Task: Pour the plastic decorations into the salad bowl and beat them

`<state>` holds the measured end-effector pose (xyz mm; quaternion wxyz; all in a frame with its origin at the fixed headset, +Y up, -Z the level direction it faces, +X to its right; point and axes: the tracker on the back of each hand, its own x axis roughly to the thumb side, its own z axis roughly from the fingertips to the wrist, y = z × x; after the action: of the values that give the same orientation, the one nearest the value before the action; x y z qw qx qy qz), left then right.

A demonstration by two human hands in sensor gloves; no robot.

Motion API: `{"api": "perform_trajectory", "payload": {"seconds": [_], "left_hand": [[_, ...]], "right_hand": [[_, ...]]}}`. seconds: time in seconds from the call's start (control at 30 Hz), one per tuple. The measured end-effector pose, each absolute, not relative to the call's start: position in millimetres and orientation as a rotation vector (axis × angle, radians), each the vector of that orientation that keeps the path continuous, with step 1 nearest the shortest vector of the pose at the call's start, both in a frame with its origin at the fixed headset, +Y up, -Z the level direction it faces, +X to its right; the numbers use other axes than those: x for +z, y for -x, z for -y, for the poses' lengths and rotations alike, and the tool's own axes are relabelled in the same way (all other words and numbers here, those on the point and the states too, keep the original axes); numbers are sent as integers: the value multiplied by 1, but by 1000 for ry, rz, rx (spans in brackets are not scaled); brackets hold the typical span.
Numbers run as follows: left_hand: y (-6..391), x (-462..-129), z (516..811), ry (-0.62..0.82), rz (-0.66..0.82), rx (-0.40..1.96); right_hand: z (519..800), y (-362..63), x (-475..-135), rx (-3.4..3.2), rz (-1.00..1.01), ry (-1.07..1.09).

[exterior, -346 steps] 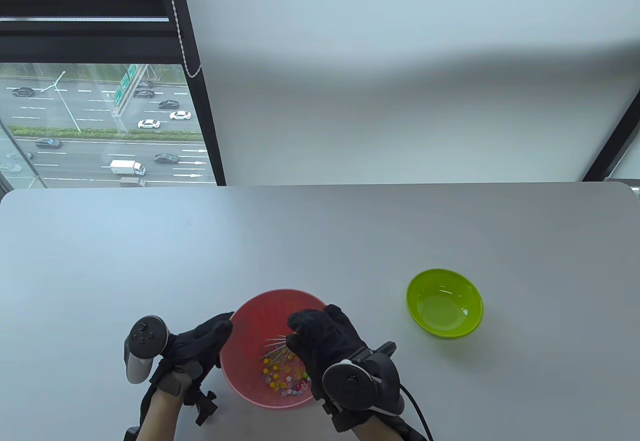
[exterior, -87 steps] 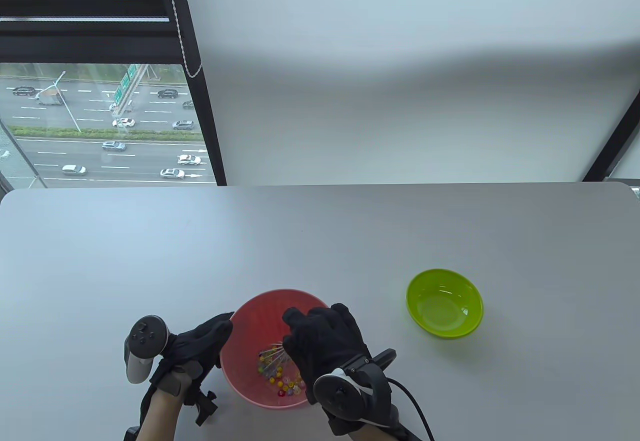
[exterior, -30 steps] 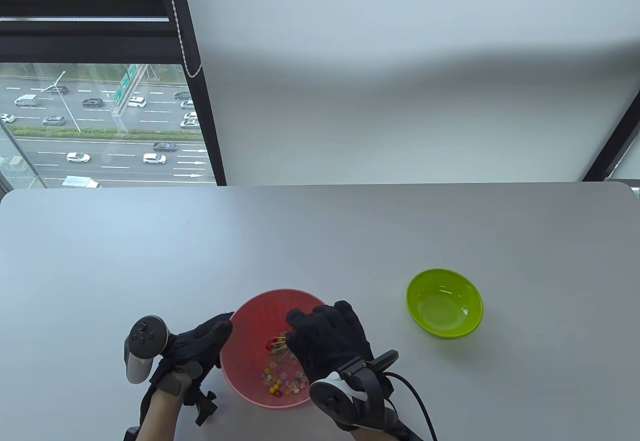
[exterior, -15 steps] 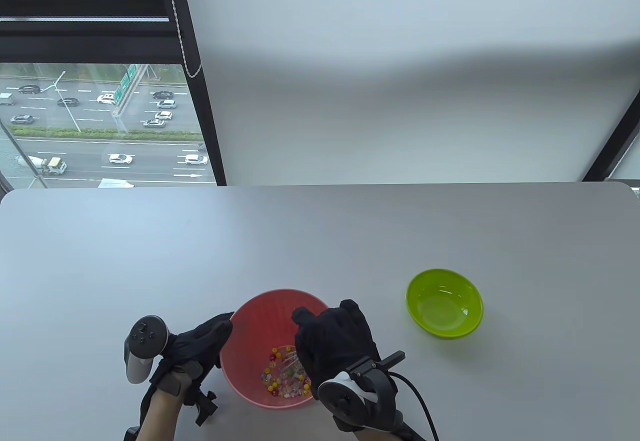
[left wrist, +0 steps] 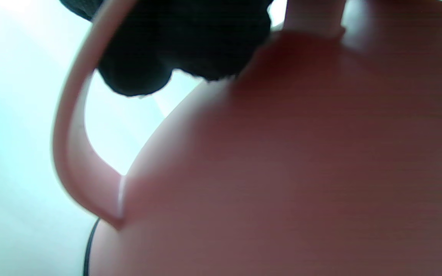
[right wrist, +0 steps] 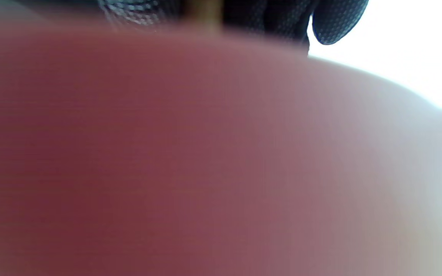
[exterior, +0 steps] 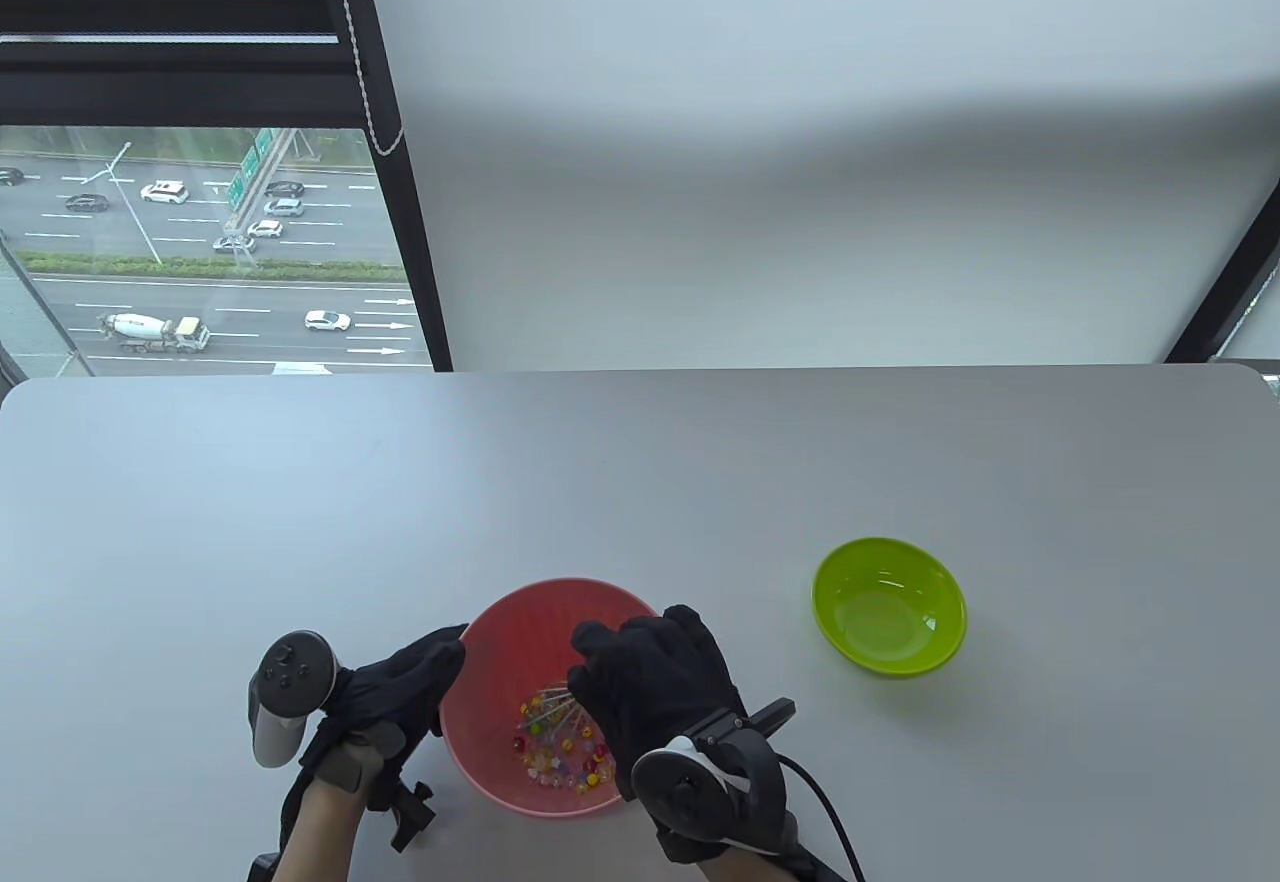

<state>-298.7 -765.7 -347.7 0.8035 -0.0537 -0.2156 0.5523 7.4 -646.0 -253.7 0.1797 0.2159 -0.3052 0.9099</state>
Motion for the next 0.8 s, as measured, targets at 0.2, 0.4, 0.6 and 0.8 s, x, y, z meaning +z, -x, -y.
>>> {"api": "perform_trajectory", "payload": {"seconds": [0.2, 0.4, 0.6, 0.8], "left_hand": [[299, -348, 766, 117, 462, 1184], [299, -348, 766, 118, 463, 1185], [299, -348, 766, 118, 463, 1186], [299, -347, 766, 118, 462, 1185]], "right_hand": [[645, -6, -251, 2622, 938, -619], [644, -9, -251, 2633, 970, -607], [641, -12, -250, 2633, 1007, -591], [637, -15, -248, 2579, 999, -580]]}}
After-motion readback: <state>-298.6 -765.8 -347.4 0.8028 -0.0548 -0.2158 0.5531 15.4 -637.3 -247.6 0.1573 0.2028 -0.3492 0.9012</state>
